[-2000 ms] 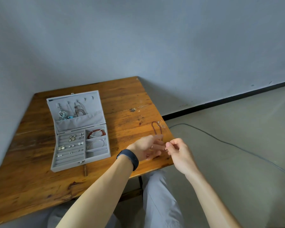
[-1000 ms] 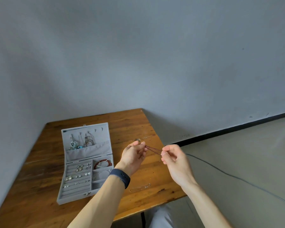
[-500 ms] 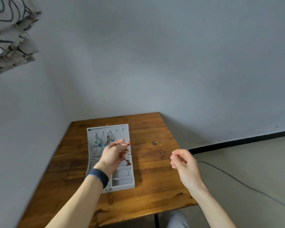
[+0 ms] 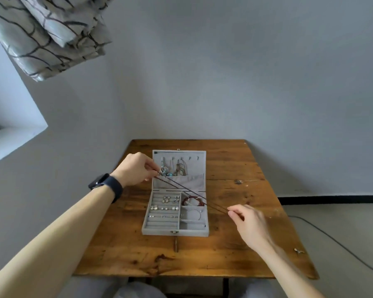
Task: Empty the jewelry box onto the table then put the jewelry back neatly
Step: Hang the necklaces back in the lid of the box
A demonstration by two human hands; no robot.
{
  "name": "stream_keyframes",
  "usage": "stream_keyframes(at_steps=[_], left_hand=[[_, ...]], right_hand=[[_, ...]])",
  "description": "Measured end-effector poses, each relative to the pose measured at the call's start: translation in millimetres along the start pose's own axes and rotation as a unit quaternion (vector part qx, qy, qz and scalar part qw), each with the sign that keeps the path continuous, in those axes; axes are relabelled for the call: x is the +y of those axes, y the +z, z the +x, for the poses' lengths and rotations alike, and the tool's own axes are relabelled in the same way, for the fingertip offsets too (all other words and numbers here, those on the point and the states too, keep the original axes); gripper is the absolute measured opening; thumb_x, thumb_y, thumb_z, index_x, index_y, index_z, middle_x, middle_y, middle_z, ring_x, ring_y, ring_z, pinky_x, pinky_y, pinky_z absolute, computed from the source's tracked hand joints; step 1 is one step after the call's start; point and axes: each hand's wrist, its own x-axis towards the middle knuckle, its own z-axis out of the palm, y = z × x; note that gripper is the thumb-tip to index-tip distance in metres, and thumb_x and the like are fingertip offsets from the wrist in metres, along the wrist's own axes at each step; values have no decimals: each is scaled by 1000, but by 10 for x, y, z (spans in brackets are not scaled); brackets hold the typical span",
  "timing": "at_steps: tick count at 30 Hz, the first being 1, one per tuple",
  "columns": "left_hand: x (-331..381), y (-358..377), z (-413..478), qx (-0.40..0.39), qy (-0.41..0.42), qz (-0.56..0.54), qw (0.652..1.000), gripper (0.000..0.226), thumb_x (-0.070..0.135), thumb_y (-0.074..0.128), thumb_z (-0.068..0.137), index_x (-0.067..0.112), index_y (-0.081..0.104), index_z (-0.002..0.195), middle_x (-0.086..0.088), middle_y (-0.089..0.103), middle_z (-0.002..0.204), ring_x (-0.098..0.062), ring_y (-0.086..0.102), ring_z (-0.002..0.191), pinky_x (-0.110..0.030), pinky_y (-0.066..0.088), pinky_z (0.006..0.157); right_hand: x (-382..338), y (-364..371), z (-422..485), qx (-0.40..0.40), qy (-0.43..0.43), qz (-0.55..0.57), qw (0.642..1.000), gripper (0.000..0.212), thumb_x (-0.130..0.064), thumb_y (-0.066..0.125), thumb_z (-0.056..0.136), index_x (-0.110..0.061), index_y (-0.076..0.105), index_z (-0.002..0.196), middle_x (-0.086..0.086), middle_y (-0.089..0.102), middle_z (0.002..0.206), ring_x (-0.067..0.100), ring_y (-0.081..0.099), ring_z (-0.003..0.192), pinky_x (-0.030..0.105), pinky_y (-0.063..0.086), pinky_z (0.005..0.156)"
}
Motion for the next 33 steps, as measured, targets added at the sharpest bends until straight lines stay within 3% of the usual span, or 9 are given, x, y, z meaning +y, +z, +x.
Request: stream_keyframes(at_steps=[2,4,7,10,13,18,21,25,33], left_hand=[[29,-84,80,25,26,66,997,10,27,74,89,22,80,96,16,65,71,-3,62,67,-17,48,68],[62,-161,173,45,33,57,997,10,28,73,90,22,80,93,16,66,67,-6,64,65,-23,52,72],[202,-244,314,80,34,-29,996,7,26,75,89,22,80,92,16,71,68,-6,68,61,-17,57,71],[449,-324,476,118,41,-127,984,6,26,76,88,23,79,93,10,76,81,-10,71,63,-24,61,72],[626,-448,655,164,85,-25,983,8,36,70,91,33,76,96,17,73,87,-7,67,68,-29,58,76],[680,-635,887,203,120,134,963,15,43,63,96,38,74,104,15,73,98,-14,65,90,-28,50,74],[637,-609,983,185,135,152,961,15,41,63,96,37,74,105,14,74,100,-15,66,92,-30,52,77],[626,-467,1049,174,161,152,960,16,38,62,97,35,74,106,11,74,104,-16,66,96,-34,55,80],[753,-273,1118,170,171,199,950,22,45,55,99,38,72,112,8,72,106,-21,65,99,-32,51,75]], right_hand=[[-6,42,135,5,-19,-18,1000,19,-26,65,94,-22,74,110,-6,70,106,12,64,98,20,48,84],[-38,97,303,8,-28,-23,999,19,-24,65,94,-20,74,110,-4,70,104,15,65,96,21,48,82],[-135,221,616,16,-40,-14,999,18,-24,68,93,-17,74,108,-2,72,102,16,67,94,23,51,79],[-335,358,952,14,-60,0,998,14,-28,64,95,-18,70,102,-5,71,95,12,64,86,17,49,68],[-553,518,1298,15,-101,-22,995,14,-27,60,97,-15,67,100,-4,69,96,10,59,82,14,41,64],[-666,761,1705,31,-136,-50,989,17,-21,61,97,-11,68,108,4,70,102,18,60,89,26,50,74],[-653,816,1722,49,-147,-84,984,16,-24,64,95,-16,71,107,-1,69,104,17,63,86,26,53,68],[-649,807,1717,29,-140,-136,980,20,-35,53,101,-24,65,110,-9,66,105,14,66,73,22,44,54],[-639,831,1708,-21,-137,-165,976,21,-38,47,101,-25,61,109,-7,69,101,17,67,75,27,52,63]])
